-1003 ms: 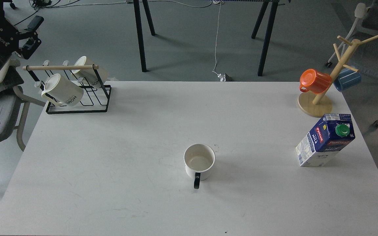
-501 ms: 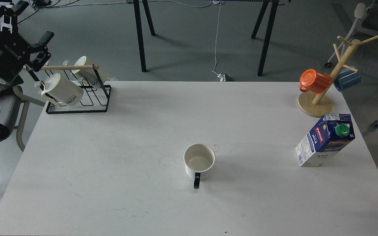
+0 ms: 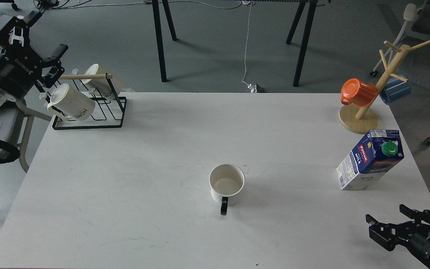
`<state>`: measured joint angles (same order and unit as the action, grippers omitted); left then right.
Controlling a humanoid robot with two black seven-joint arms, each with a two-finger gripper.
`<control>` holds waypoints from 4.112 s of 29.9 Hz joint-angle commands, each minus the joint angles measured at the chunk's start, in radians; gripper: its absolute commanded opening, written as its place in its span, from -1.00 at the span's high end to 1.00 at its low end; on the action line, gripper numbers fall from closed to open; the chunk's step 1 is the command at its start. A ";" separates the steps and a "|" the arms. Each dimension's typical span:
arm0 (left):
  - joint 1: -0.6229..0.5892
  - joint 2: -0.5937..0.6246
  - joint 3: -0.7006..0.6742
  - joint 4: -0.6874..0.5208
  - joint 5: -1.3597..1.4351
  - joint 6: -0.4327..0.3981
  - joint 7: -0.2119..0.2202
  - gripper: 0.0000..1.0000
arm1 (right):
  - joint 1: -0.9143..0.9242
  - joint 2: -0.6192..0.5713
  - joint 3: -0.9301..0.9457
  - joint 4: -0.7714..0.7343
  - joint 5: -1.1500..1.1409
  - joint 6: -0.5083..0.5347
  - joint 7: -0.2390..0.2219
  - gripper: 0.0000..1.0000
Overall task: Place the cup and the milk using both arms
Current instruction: 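Reach the right gripper toward the base of the milk carton, then close the right gripper around the milk carton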
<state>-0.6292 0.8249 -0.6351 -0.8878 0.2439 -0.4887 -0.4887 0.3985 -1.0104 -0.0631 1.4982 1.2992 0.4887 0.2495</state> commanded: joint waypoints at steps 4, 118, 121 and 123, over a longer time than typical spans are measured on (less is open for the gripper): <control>0.023 -0.004 0.000 0.000 0.000 0.000 0.000 -0.81 | 0.002 0.082 0.020 -0.032 -0.017 0.000 0.033 -0.99; 0.102 -0.020 0.000 0.003 0.058 0.000 0.000 -0.86 | -0.018 0.246 0.282 -0.199 -0.077 0.000 0.039 -0.99; 0.103 -0.020 0.000 0.006 0.058 0.000 0.000 -0.87 | -0.018 0.257 0.284 -0.208 -0.077 0.000 0.039 -0.98; 0.103 -0.020 0.000 0.006 0.058 0.000 0.000 -0.87 | -0.018 0.260 0.287 -0.210 -0.077 0.000 0.039 -0.98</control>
<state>-0.5270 0.8053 -0.6350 -0.8839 0.3023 -0.4887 -0.4887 0.3810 -0.7568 0.2197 1.2927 1.2230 0.4887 0.2883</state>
